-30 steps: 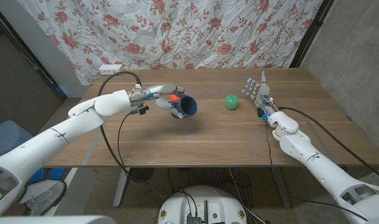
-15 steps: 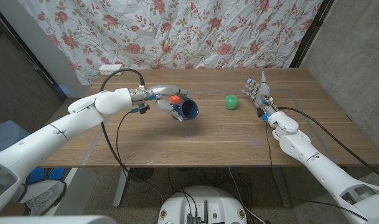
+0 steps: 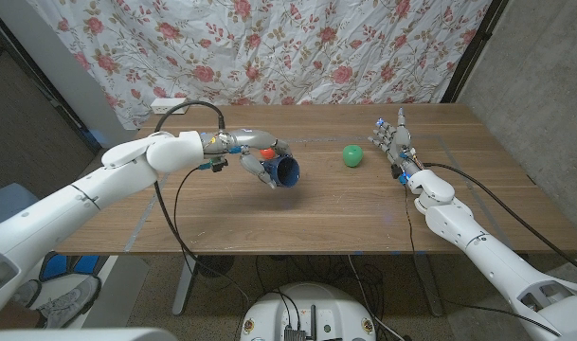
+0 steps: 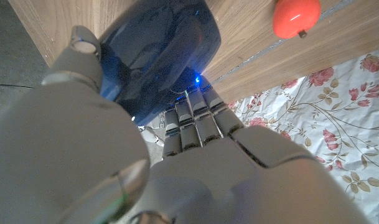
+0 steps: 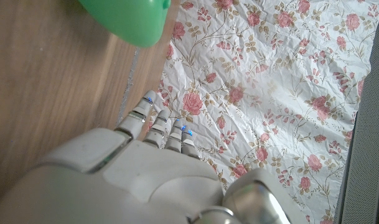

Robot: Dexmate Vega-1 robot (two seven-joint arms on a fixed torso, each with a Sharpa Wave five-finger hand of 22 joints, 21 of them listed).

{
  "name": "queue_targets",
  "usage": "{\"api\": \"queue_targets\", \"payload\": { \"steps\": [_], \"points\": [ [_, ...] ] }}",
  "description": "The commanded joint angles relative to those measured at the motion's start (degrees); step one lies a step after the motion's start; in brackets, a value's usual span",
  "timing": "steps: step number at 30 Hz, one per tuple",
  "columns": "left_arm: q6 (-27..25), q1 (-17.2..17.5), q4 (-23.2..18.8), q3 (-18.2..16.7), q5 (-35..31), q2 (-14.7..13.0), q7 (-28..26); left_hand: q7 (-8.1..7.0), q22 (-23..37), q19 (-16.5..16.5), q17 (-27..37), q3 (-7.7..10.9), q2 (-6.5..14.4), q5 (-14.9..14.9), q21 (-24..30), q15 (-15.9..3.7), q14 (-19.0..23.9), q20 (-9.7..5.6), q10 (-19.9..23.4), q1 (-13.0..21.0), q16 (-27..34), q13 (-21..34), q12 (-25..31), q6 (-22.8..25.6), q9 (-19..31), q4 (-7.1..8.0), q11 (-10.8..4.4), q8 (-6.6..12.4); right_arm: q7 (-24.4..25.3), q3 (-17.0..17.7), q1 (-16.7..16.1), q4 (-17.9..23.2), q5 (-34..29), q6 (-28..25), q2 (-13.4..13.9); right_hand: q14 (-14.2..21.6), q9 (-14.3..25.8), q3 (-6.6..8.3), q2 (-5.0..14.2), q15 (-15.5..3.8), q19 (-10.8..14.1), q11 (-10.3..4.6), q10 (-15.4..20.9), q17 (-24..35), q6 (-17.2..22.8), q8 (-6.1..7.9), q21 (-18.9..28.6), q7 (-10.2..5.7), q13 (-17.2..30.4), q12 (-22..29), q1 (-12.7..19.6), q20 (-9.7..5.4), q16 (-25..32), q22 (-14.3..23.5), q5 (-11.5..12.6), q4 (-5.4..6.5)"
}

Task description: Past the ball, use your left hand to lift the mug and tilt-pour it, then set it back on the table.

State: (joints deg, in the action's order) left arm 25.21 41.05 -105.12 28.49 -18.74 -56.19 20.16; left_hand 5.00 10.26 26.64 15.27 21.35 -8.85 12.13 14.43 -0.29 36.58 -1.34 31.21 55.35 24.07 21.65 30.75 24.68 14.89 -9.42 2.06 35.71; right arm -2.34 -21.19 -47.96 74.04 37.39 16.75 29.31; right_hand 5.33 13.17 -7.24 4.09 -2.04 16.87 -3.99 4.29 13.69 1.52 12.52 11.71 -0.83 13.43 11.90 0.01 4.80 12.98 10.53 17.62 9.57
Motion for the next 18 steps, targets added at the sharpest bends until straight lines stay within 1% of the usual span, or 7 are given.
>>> {"api": "queue_targets", "payload": {
  "steps": [1,8,12,14,16,18],
  "points": [
    [-4.2,-0.6,-4.8,0.1,-5.8,-1.2,2.7,-4.15,0.3,0.7,0.1,0.56,11.5,0.4,0.0,-11.03,3.6,-0.04,10.9,4.7,-0.1,9.5,0.5,4.9,2.2,0.06,-10.62,10.66,-0.1,0.0,0.1,-0.1,0.0,0.1,0.0,0.6,0.3,-0.11,2.78,-0.43,0.2,-0.14,0.1,0.2,0.5,0.31,0.3,-0.01,0.2,0.3,-0.5,-0.03,0.3,0.1,0.5,0.31],
    [-6.4,-1.1,-7.2,0.1,-8.3,-1.7,4.3,-4.24,0.3,0.6,0.1,0.69,11.8,0.4,0.0,-11.15,3.5,-0.05,10.7,4.8,-0.4,9.6,0.3,4.5,2.1,-0.03,-10.68,10.64,-0.1,0.0,0.1,-0.1,0.0,0.1,0.0,0.5,0.3,-0.11,2.78,-0.38,0.2,-0.17,0.2,0.2,0.4,0.28,0.3,-0.07,0.2,0.3,-0.5,-0.03,0.3,0.1,0.5,0.31],
    [-6.6,-2.1,-7.8,0.5,-8.9,-1.7,5.9,-4.28,0.3,0.7,0.1,0.76,12.0,0.5,0.0,-11.1,3.5,-0.03,10.8,4.8,-0.5,9.6,0.3,4.5,2.0,-0.02,-10.63,10.71,0.0,0.0,0.1,-0.1,0.0,0.0,0.0,0.5,0.3,-0.11,2.77,-0.35,0.2,-0.2,0.2,0.2,0.4,0.3,0.3,-0.04,0.2,0.3,-0.5,-0.03,0.3,0.1,0.5,0.31],
    [-6.0,-2.6,-7.9,0.8,-9.6,-1.7,6.4,-4.61,0.3,0.8,0.1,0.78,12.1,0.5,0.0,-11.16,3.8,-0.05,11.0,4.6,-0.5,9.7,0.3,5.3,1.9,0.06,-10.65,11.06,0.0,0.0,0.1,-0.1,0.0,0.0,0.0,0.5,0.3,-0.11,2.77,-0.32,0.2,-0.22,0.2,0.2,0.4,0.29,0.3,-0.05,0.2,0.3,-0.5,-0.05,0.3,0.1,0.5,0.31],
    [-6.7,-2.7,-8.5,0.9,-10.0,-1.6,7.0,-4.69,0.3,0.8,0.1,0.79,12.1,0.5,0.0,-11.19,3.8,-0.1,11.1,4.6,-0.5,9.7,0.4,5.5,1.9,0.04,-10.78,11.25,0.0,0.0,0.1,-0.1,0.0,0.0,0.0,0.5,0.3,-0.11,2.78,-0.38,0.2,-0.21,0.1,0.2,0.4,0.28,0.3,-0.07,0.2,0.3,-0.5,-0.03,0.3,0.1,0.5,0.31],
    [-6.3,-3.1,-8.7,1.1,-10.8,-1.6,7.2,-4.77,0.3,0.8,0.1,0.76,12.2,0.5,0.0,-11.21,3.9,-0.09,11.2,4.5,-0.5,9.8,0.4,5.6,1.9,0.07,-10.82,11.34,0.0,0.0,0.0,-0.1,0.0,0.0,0.0,0.5,0.3,-0.11,2.78,-0.35,0.2,-0.23,0.1,0.2,0.4,0.28,0.3,-0.05,0.2,0.3,-0.5,-0.04,0.3,0.1,0.5,0.31]
  ]
}}
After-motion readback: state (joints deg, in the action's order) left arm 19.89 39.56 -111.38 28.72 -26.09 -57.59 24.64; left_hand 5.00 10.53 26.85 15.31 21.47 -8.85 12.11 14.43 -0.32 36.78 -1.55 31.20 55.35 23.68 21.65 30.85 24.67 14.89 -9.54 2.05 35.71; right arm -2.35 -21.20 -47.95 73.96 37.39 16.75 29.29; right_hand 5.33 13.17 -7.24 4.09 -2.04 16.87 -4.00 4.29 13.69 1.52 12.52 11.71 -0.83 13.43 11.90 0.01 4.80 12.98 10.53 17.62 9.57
